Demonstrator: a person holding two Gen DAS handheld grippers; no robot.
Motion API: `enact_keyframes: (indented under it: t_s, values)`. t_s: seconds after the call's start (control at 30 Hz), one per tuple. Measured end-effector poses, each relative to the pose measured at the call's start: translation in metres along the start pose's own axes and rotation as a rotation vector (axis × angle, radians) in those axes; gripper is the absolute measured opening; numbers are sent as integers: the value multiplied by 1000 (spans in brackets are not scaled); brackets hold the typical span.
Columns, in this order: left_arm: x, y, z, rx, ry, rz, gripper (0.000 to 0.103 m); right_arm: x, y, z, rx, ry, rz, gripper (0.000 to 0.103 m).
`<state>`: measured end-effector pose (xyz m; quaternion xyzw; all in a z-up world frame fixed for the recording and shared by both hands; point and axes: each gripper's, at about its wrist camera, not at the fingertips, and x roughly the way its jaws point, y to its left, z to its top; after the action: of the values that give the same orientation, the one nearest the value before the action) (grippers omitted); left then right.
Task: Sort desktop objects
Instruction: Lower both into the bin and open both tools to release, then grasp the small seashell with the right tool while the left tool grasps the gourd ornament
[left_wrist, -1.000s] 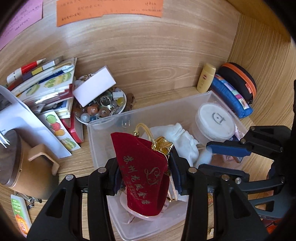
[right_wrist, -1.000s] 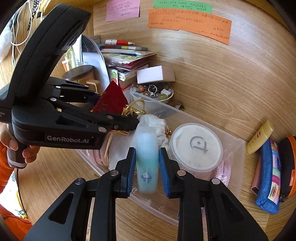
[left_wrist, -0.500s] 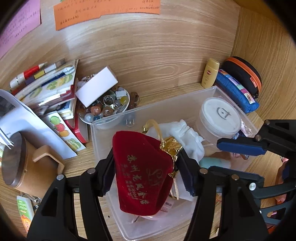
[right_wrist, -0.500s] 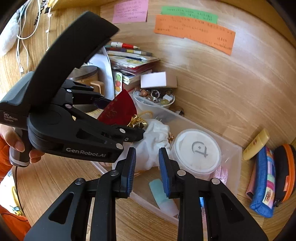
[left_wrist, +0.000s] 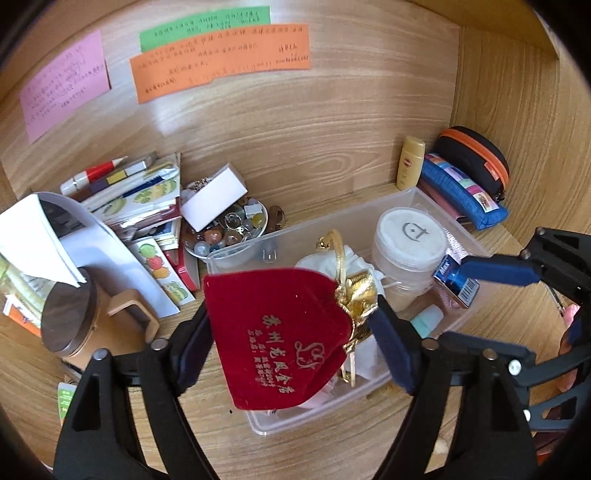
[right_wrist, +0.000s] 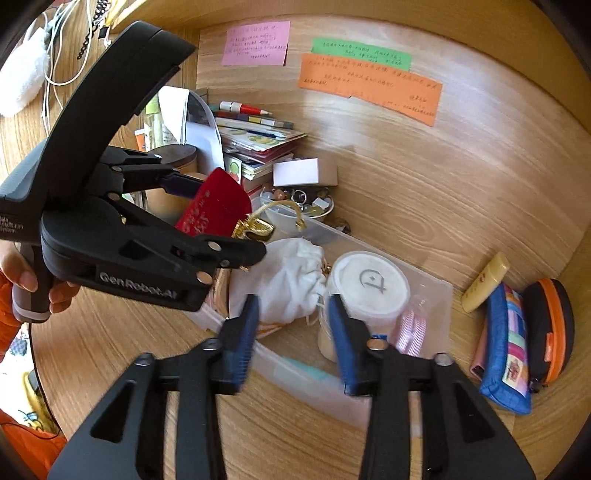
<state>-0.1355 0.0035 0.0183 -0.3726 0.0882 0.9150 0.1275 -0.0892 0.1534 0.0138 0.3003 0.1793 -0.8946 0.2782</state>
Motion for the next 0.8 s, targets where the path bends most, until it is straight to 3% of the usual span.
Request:
enact_keyframes:
  t_s: [0.13, 0.27, 0.47, 0.8]
  values:
    - [-14, -4, -3, 7, -25, 23, 91, -14, 5, -7, -2, -20, -16, 50]
    - [-27, -8, -8, 10, -42, 28, 94, -26, 9, -16, 2, -41, -34, 63]
    - [-43, -15, -21, 10, -61, 46, 96, -37, 18, -37, 9, -37, -13, 67]
    - [-43, -25, -55, -26, -42, 18, 96, -15, 48, -84, 22, 69, 77, 67]
